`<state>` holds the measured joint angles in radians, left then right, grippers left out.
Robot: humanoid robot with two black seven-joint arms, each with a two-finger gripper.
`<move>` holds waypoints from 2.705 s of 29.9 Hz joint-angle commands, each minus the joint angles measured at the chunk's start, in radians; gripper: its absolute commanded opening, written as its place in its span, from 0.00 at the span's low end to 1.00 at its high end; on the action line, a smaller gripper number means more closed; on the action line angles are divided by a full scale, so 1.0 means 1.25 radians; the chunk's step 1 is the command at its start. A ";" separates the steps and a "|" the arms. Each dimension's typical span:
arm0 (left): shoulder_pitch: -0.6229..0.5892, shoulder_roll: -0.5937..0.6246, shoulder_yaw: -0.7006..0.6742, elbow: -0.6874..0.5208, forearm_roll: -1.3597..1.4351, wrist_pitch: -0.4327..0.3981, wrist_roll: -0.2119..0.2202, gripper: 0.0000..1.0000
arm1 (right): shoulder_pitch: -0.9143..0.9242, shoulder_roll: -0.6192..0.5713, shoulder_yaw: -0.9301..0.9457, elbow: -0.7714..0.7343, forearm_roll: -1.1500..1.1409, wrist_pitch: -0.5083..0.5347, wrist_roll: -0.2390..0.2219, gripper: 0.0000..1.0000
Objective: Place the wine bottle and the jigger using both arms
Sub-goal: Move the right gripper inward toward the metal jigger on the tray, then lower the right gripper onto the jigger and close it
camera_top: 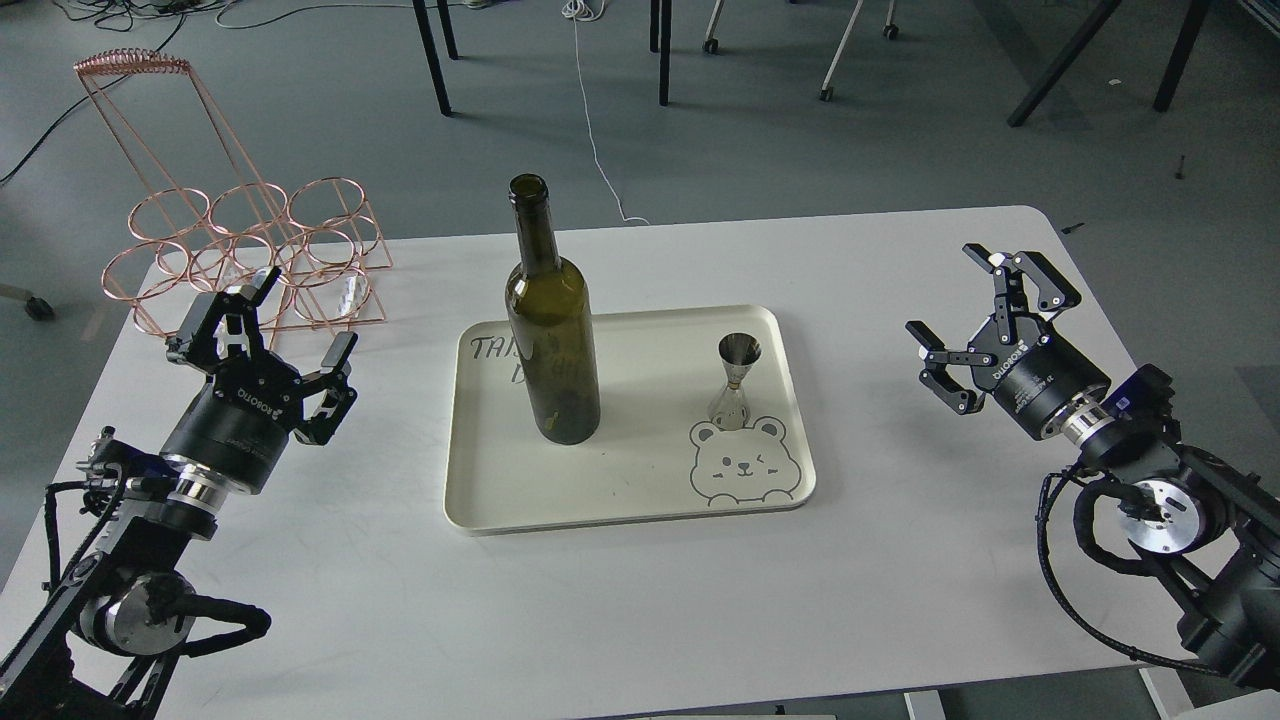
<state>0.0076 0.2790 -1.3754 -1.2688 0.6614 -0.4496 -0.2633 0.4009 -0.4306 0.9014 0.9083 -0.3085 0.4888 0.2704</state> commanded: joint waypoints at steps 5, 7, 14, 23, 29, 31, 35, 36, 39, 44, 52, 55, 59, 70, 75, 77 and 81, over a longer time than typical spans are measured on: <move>0.004 -0.018 0.008 0.001 -0.003 -0.004 0.006 0.98 | -0.013 0.001 0.005 0.001 0.000 0.000 0.001 0.99; 0.002 -0.018 0.008 0.004 -0.005 -0.002 0.001 0.98 | -0.011 -0.003 0.016 0.002 -0.002 0.000 0.011 0.99; -0.010 -0.010 0.009 0.036 -0.001 -0.006 -0.008 0.98 | 0.001 -0.069 0.037 0.067 -0.284 0.000 0.145 0.99; -0.020 -0.010 0.011 0.033 0.000 -0.005 -0.009 0.98 | -0.056 -0.133 -0.035 0.308 -0.956 -0.214 0.175 0.99; -0.020 -0.010 0.011 0.033 -0.001 -0.006 -0.009 0.98 | -0.070 -0.123 -0.110 0.287 -1.233 -0.479 0.175 0.99; -0.021 -0.010 0.011 0.033 -0.001 -0.006 -0.009 0.98 | -0.073 -0.112 -0.125 0.252 -1.311 -0.559 0.175 0.99; -0.021 -0.010 0.011 0.033 -0.001 -0.006 -0.010 0.98 | -0.068 -0.068 -0.130 0.187 -1.396 -0.644 0.175 0.99; -0.021 -0.010 0.011 0.033 -0.001 -0.006 -0.009 0.98 | -0.065 -0.058 -0.130 0.175 -1.412 -0.651 0.175 0.99; -0.021 -0.010 0.011 0.033 -0.001 -0.006 -0.009 0.98 | -0.046 -0.019 -0.130 0.126 -1.475 -0.659 0.175 0.99; -0.021 -0.010 0.011 0.032 -0.001 -0.005 -0.009 0.98 | 0.007 0.056 -0.149 0.049 -1.499 -0.693 0.175 0.98; -0.026 -0.008 0.009 0.031 -0.001 -0.004 -0.009 0.98 | 0.079 0.127 -0.206 -0.049 -1.499 -0.697 0.175 0.92; -0.027 -0.005 0.009 0.031 -0.001 -0.004 -0.010 0.98 | 0.105 0.149 -0.220 -0.083 -1.499 -0.697 0.175 0.84; -0.033 -0.005 0.009 0.031 -0.001 -0.004 -0.009 0.98 | 0.120 0.179 -0.223 -0.122 -1.499 -0.698 0.175 0.69; -0.033 -0.004 0.009 0.030 -0.001 -0.004 -0.010 0.98 | 0.122 0.196 -0.239 -0.139 -1.499 -0.702 0.175 0.54; -0.034 -0.004 0.008 0.019 -0.001 -0.002 -0.009 0.98 | 0.124 0.200 -0.239 -0.152 -1.499 -0.710 0.175 0.45; -0.034 -0.004 0.008 0.015 -0.001 -0.002 -0.009 0.98 | 0.124 0.203 -0.239 -0.155 -1.499 -0.710 0.175 0.43; -0.034 -0.004 0.007 0.014 -0.001 -0.002 -0.009 0.98 | 0.130 0.208 -0.240 -0.156 -1.499 -0.710 0.175 0.41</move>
<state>-0.0348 0.2746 -1.3656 -1.2508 0.6596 -0.4526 -0.2750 0.5579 -0.1744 0.6017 0.7131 -2.1817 -0.3987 0.4887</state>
